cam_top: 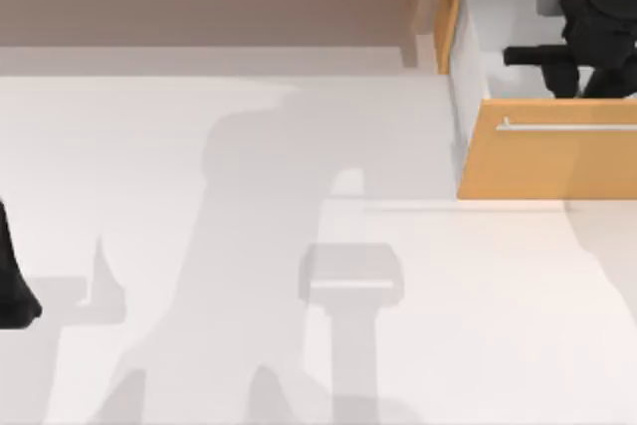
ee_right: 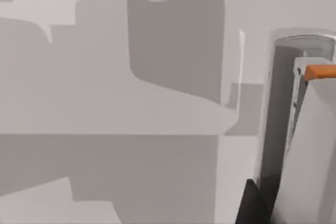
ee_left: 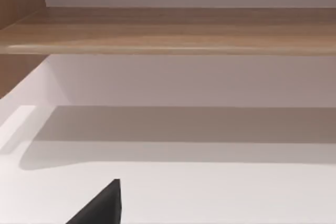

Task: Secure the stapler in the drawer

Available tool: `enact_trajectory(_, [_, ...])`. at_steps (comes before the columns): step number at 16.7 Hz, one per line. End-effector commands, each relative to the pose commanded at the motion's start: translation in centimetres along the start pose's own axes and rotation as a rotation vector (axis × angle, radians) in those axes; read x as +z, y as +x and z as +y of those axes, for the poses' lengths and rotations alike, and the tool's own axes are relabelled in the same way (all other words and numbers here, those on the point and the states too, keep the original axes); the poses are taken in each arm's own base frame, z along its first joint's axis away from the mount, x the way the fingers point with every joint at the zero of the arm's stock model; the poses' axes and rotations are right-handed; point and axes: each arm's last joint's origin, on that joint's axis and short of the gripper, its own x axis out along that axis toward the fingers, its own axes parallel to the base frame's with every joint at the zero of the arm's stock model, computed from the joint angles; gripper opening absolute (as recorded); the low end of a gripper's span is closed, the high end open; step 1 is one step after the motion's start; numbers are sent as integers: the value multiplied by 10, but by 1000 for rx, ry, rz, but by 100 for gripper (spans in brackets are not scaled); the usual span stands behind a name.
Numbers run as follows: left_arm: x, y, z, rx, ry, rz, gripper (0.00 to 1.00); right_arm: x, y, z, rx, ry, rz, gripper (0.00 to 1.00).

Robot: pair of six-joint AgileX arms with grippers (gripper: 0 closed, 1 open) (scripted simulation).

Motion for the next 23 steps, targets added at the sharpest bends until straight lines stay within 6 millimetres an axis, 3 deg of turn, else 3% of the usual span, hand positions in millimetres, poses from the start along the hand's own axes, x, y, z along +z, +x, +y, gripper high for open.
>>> enact_trajectory(10, [0, 0, 0, 0, 0, 0, 100, -1, 11, 0, -1, 2, 7, 0])
enact_trajectory(23, [0, 0, 0, 0, 0, 0, 100, -1, 11, 0, -1, 2, 7, 98])
